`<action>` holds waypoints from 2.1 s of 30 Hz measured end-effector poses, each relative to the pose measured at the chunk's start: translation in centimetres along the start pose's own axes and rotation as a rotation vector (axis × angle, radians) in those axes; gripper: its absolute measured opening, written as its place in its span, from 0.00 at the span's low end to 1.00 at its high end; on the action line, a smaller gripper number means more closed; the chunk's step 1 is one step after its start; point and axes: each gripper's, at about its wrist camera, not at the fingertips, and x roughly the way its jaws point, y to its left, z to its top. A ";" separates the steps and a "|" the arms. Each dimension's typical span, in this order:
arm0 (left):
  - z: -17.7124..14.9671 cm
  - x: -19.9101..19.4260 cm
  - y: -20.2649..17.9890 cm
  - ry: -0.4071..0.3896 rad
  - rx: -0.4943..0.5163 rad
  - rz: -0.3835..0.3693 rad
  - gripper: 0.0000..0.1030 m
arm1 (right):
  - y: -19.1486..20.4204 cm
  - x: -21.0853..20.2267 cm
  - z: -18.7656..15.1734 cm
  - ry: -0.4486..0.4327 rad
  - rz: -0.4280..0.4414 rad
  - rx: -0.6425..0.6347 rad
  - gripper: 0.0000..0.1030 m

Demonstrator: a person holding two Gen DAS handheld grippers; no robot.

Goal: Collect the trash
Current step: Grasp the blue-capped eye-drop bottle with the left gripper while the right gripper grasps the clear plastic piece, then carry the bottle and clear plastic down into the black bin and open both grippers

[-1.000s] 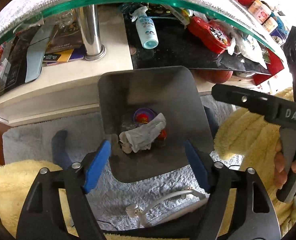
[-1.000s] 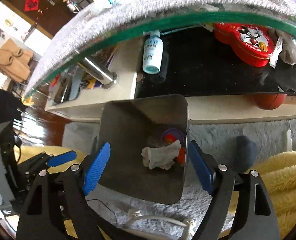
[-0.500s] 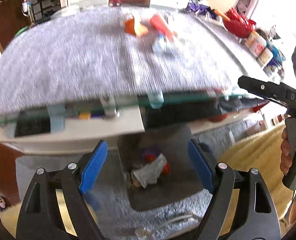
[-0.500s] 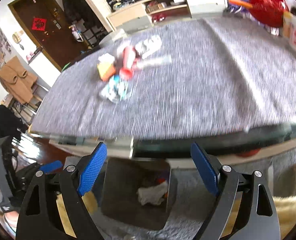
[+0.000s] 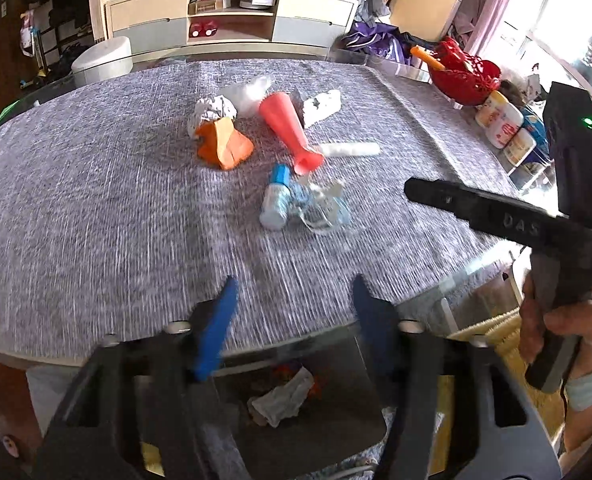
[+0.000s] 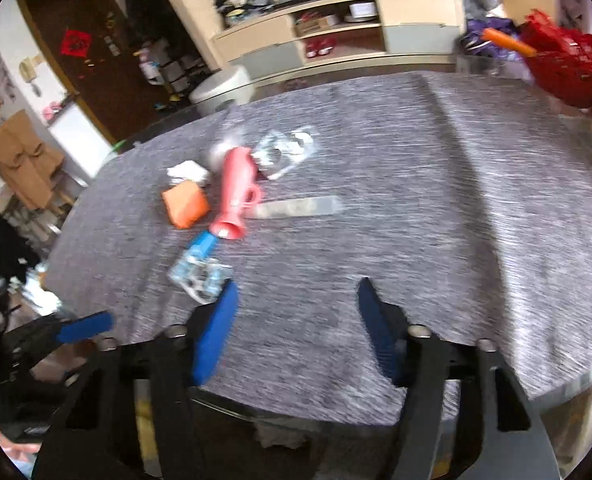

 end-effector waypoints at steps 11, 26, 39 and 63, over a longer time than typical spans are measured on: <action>2.3 2.1 1.7 0.031 -0.020 0.006 0.34 | 4.0 4.8 1.6 0.093 0.054 -0.111 0.36; 4.6 6.3 1.4 0.084 -0.006 -0.018 0.34 | 1.4 4.1 2.5 0.079 0.027 -0.069 0.09; 4.3 4.6 0.6 0.053 0.027 -0.001 0.17 | 1.3 1.4 1.6 0.049 0.004 -0.059 0.09; -6.5 -6.4 -1.9 -0.041 0.043 0.034 0.17 | 6.1 -6.0 -7.8 0.028 -0.050 -0.130 0.09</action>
